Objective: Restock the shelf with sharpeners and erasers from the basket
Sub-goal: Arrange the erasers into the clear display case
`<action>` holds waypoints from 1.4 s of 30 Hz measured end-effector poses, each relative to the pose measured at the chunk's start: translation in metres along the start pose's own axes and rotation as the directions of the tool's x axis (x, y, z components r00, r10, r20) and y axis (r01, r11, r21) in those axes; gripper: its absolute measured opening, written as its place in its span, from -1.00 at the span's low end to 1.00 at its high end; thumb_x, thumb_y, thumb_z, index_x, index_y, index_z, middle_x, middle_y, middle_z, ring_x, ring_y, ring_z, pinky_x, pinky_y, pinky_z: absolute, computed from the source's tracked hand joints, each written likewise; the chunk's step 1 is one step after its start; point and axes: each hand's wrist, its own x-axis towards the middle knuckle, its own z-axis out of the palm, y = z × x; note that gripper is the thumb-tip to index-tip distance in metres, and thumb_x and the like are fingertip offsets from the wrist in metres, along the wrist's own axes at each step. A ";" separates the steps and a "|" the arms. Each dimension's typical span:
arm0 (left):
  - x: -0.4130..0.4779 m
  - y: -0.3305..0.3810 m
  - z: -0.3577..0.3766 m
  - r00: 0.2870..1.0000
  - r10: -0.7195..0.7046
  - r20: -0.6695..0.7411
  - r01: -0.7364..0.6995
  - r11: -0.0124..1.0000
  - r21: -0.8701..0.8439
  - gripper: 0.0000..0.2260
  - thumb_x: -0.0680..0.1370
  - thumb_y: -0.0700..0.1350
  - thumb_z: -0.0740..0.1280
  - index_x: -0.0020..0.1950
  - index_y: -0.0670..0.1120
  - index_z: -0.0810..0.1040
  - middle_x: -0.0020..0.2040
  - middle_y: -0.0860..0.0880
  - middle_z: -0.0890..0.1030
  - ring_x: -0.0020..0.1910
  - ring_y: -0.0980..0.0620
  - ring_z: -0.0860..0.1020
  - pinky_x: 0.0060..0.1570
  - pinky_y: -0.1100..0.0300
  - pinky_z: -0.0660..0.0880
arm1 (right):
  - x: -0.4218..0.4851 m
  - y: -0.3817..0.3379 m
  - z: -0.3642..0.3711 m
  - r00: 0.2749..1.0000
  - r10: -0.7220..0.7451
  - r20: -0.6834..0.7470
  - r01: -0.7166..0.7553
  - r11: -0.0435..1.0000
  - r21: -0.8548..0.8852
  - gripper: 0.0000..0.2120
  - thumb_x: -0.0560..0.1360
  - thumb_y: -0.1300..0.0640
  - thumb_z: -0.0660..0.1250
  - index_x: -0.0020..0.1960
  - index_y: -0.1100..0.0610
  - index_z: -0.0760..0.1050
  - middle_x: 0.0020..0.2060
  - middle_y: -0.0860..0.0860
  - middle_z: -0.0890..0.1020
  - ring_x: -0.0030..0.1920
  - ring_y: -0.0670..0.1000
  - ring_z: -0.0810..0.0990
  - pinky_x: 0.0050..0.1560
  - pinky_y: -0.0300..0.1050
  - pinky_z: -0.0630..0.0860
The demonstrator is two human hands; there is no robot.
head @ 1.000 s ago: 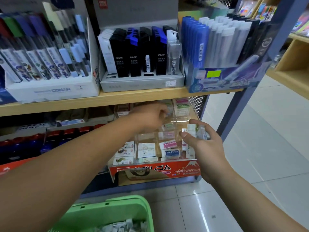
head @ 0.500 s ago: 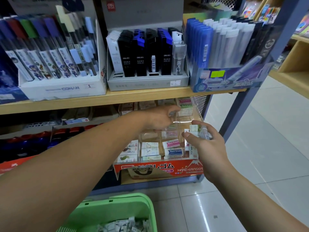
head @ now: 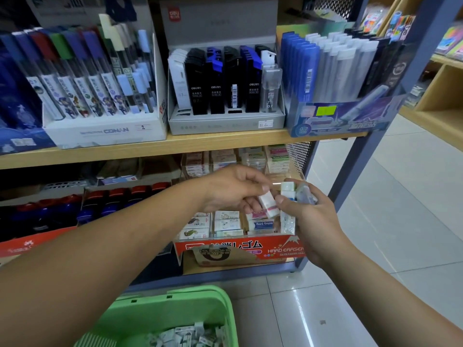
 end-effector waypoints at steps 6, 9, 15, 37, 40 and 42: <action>-0.022 -0.006 -0.015 0.999 0.003 -0.052 -0.009 0.993 -0.117 -0.79 0.67 -0.28 0.30 0.27 -0.21 0.61 -0.06 -0.19 0.69 -0.19 0.05 0.64 -0.14 0.25 0.63 | -0.001 0.001 0.002 1.000 0.018 -0.005 -0.018 1.000 0.015 -0.70 0.54 0.27 0.48 0.21 0.02 0.60 -0.01 0.06 0.77 -0.08 0.19 0.78 -0.11 0.18 0.72; -0.031 -0.009 -0.017 0.994 -0.009 -0.108 -0.016 0.974 -0.225 -0.83 0.64 -0.32 0.32 0.22 -0.26 0.57 0.00 -0.28 0.68 -0.15 -0.04 0.69 -0.11 0.18 0.67 | -0.002 0.004 0.007 1.000 -0.001 -0.028 0.000 1.000 -0.027 -0.68 0.52 0.26 0.51 0.19 -0.03 0.61 -0.01 0.03 0.77 -0.08 0.17 0.78 0.02 0.28 0.69; -0.052 -0.018 -0.011 0.992 0.006 -0.129 -0.044 0.956 -0.291 -0.65 0.52 -0.43 0.42 0.28 -0.22 0.59 0.17 -0.26 0.67 0.11 -0.15 0.71 0.10 0.08 0.66 | -0.001 0.006 0.011 0.999 -0.015 -0.030 0.013 0.998 -0.063 -0.68 0.50 0.26 0.53 0.15 -0.07 0.63 0.01 0.02 0.77 -0.04 0.19 0.77 0.08 0.33 0.67; -0.071 -0.047 0.004 0.949 0.117 -0.294 -0.190 0.953 -0.235 -0.55 0.56 -0.34 0.43 0.38 0.04 0.59 0.16 -0.06 0.68 0.15 -0.06 0.67 0.16 0.03 0.64 | -0.011 0.008 0.032 0.997 -0.035 0.073 0.042 0.993 -0.107 -0.66 0.51 0.31 0.52 0.20 0.01 0.61 -0.05 0.07 0.77 -0.01 0.26 0.75 0.04 0.27 0.70; -0.072 -0.045 -0.005 0.943 0.097 -0.320 -0.139 0.984 -0.112 -0.75 0.66 -0.16 0.34 0.25 0.13 0.64 0.13 0.10 0.65 0.13 0.05 0.61 0.11 0.06 0.64 | -0.008 0.008 0.031 0.998 -0.037 0.043 0.042 0.993 -0.114 -0.63 0.51 0.23 0.55 0.22 -0.09 0.59 -0.03 0.00 0.77 -0.05 0.18 0.77 0.03 0.26 0.70; -0.072 -0.045 -0.017 0.905 0.053 -0.423 -0.093 0.993 -0.075 -0.87 0.66 -0.09 0.34 0.17 0.07 0.63 0.17 -0.01 0.65 0.03 0.04 0.61 0.00 0.04 0.63 | -0.006 0.008 0.030 0.999 -0.032 0.015 0.033 0.994 -0.101 -0.64 0.49 0.18 0.57 0.19 -0.13 0.59 0.02 -0.02 0.76 -0.01 0.16 0.77 0.07 0.29 0.68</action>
